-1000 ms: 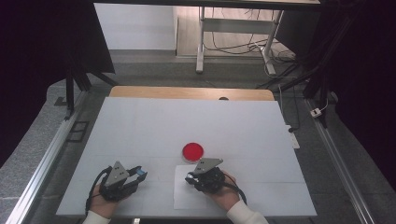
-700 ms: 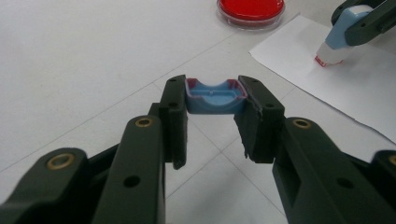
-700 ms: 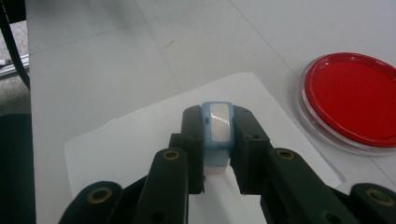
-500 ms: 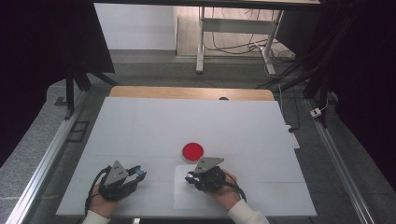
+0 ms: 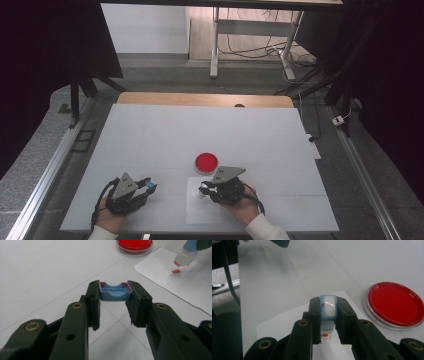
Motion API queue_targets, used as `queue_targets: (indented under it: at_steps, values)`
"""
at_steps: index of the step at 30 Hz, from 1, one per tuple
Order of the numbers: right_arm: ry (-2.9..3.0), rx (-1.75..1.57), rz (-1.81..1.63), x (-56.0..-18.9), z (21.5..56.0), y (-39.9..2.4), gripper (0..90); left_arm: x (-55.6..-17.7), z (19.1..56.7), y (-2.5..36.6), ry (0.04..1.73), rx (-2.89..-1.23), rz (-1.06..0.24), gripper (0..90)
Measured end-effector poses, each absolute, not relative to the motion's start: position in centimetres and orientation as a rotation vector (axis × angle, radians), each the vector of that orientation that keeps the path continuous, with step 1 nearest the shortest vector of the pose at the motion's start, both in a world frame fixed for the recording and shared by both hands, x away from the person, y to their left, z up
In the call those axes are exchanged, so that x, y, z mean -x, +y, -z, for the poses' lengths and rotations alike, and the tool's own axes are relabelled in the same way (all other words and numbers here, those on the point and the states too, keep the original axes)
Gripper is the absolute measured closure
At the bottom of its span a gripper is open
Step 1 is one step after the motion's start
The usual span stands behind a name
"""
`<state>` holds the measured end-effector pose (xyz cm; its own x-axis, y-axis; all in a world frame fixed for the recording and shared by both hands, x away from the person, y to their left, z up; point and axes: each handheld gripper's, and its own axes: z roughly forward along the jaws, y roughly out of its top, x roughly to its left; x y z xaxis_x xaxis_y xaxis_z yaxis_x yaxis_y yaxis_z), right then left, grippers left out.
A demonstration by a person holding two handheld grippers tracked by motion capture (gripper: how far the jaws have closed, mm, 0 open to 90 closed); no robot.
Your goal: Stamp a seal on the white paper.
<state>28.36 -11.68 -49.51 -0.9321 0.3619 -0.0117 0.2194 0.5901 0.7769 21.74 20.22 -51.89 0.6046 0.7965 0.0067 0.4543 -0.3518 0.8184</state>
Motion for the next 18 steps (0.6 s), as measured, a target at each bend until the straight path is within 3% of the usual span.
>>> queue_targets:
  at_steps: [18]
  values:
    - [2.584,-0.543,-1.400,-28.3,48.3,-12.6,74.9,-21.7,51.9,20.2,0.988,-2.001,-0.522,64.6]
